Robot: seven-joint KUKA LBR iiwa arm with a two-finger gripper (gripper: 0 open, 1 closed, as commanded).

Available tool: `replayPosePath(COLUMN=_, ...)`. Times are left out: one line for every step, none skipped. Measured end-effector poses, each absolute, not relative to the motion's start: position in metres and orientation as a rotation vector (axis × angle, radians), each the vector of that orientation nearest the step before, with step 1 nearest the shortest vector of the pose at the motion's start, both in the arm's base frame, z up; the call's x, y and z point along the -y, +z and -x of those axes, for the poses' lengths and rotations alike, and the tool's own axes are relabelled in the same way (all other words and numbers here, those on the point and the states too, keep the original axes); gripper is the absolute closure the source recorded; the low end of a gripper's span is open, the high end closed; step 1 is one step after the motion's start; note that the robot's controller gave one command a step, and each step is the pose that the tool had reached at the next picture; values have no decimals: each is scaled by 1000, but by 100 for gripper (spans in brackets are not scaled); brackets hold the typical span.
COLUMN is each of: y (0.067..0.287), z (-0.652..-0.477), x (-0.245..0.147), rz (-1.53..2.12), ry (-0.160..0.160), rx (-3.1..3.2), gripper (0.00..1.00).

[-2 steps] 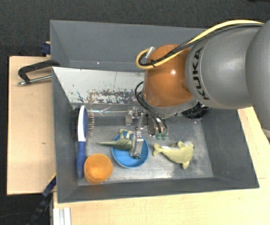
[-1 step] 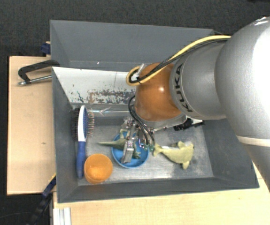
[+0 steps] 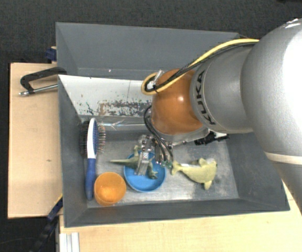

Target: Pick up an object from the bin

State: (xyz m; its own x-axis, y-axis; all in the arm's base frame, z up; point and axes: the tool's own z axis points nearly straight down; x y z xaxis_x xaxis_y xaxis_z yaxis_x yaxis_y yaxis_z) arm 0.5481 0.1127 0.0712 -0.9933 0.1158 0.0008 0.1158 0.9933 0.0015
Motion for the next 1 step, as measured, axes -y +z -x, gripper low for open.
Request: replayPosePath(y=238, z=-575, x=-150, rz=165, ry=-10, rx=3152, gripper=100)
